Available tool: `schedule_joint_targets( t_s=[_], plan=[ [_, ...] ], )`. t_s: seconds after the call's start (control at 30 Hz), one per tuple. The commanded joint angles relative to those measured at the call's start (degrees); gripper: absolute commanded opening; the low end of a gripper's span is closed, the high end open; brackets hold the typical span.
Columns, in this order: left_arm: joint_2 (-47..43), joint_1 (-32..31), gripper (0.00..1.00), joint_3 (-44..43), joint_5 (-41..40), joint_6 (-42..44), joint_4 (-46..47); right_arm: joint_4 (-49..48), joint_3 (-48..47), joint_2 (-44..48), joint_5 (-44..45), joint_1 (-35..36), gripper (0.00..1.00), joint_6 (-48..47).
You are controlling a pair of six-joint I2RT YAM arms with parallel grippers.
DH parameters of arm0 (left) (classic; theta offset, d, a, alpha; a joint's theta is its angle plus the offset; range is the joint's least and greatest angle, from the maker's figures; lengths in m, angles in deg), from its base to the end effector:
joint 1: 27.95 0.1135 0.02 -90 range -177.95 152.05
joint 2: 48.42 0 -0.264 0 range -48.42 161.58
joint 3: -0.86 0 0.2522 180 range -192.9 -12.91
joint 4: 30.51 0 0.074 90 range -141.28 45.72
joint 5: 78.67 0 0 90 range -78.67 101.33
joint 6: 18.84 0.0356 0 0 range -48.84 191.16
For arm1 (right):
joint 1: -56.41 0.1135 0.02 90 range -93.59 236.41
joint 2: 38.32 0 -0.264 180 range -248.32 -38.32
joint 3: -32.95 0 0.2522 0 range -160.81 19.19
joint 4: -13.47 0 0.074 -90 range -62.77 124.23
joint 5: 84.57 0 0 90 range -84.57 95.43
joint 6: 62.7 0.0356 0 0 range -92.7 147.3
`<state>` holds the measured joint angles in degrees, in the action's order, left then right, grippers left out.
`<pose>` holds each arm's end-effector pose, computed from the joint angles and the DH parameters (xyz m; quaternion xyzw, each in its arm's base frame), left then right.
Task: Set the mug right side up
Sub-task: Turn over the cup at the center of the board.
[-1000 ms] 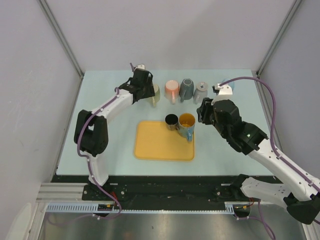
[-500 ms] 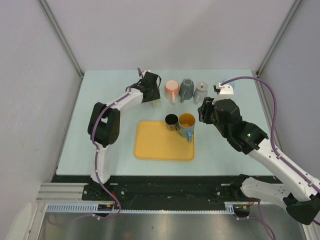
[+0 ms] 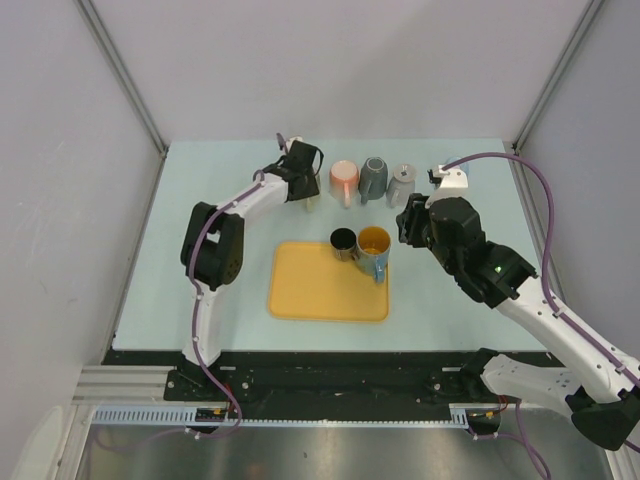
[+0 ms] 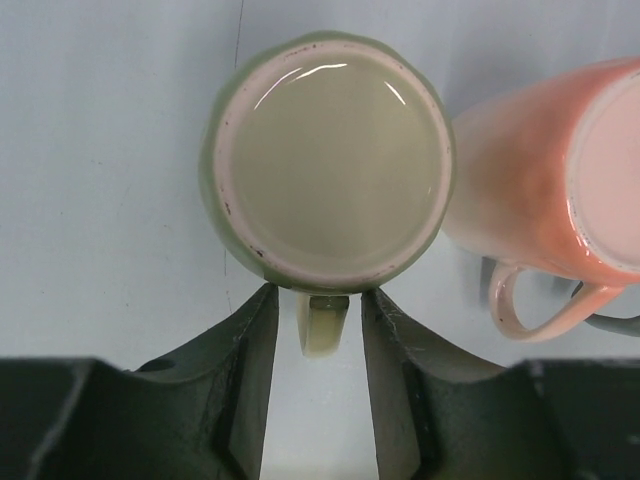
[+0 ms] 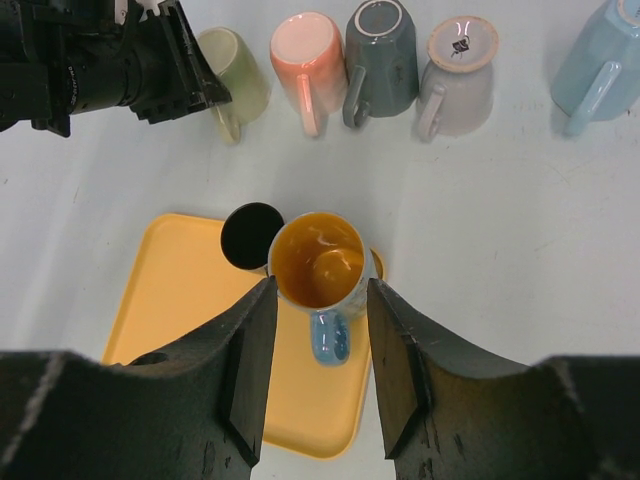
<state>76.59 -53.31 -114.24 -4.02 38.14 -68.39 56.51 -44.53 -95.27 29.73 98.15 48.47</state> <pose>0.4492 -0.2025 0.2061 -0.1097 0.9193 -0.0653 0.3723 0.1669 0.1292 0.3825 -0.0301 0.8207 0.1341 0.5546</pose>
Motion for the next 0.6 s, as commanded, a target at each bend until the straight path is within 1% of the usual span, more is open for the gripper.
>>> schedule_joint_targets(
  t_s=[0.0,0.13,0.3,0.4,0.57],
  plan=[
    [0.7,0.8,0.42,-2.9,-0.8,0.5,-0.6,-1.2,-0.3,0.3,-0.4,-0.3,0.46,0.3],
    [0.8,0.9,0.36,-3.4,-0.7,0.8,-0.9,-0.9,-0.3,0.2,-0.5,-0.3,0.45,0.5],
    [0.9,0.9,0.27,-3.6,-0.6,1.5,-1.2,-1.0,-0.3,0.0,-0.5,-0.4,0.46,0.5],
    [1.0,1.0,0.26,-3.5,-0.6,1.6,-1.4,-0.7,-0.3,0.2,-0.5,-0.5,0.46,0.6],
    [1.4,1.2,0.3,-3.3,-0.5,1.8,-1.9,-0.6,0.0,0.2,-0.4,-0.6,0.46,0.8]
  ],
)
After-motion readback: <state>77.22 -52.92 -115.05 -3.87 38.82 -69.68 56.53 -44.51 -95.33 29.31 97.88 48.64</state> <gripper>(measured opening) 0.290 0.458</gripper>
